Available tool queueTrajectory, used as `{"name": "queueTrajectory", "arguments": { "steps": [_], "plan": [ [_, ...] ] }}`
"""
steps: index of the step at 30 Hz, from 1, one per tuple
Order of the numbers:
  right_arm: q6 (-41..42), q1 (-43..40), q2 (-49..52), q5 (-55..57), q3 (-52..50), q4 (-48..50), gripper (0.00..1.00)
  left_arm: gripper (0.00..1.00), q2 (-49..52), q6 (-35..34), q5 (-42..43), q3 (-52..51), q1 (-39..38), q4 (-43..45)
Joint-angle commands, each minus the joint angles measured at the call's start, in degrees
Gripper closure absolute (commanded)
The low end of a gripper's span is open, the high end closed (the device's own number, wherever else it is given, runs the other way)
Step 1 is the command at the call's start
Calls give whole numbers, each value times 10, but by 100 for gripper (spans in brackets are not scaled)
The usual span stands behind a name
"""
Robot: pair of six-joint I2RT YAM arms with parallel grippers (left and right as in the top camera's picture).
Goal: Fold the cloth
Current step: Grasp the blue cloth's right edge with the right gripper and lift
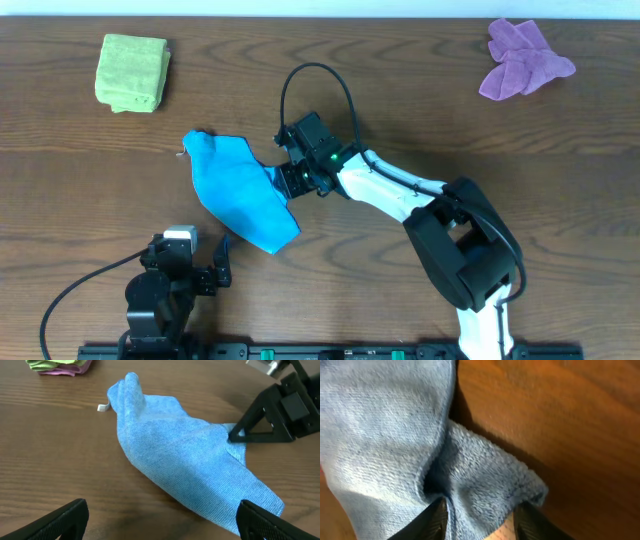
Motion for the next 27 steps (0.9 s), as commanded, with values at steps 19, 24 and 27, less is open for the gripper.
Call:
{"name": "queueTrajectory", "arguments": {
  "steps": [19, 24, 27],
  "plan": [
    [-8, -84, -1, 39, 134, -125, 99, 5, -3, -2, -2, -6, -1, 1],
    [-66, -150, -1, 126, 279, -295, 99, 5, -3, -2, -2, -6, -1, 1],
    [-75, -193, -1, 185, 392, -394, 99, 5, -3, -2, -2, -6, -1, 1]
  ]
}}
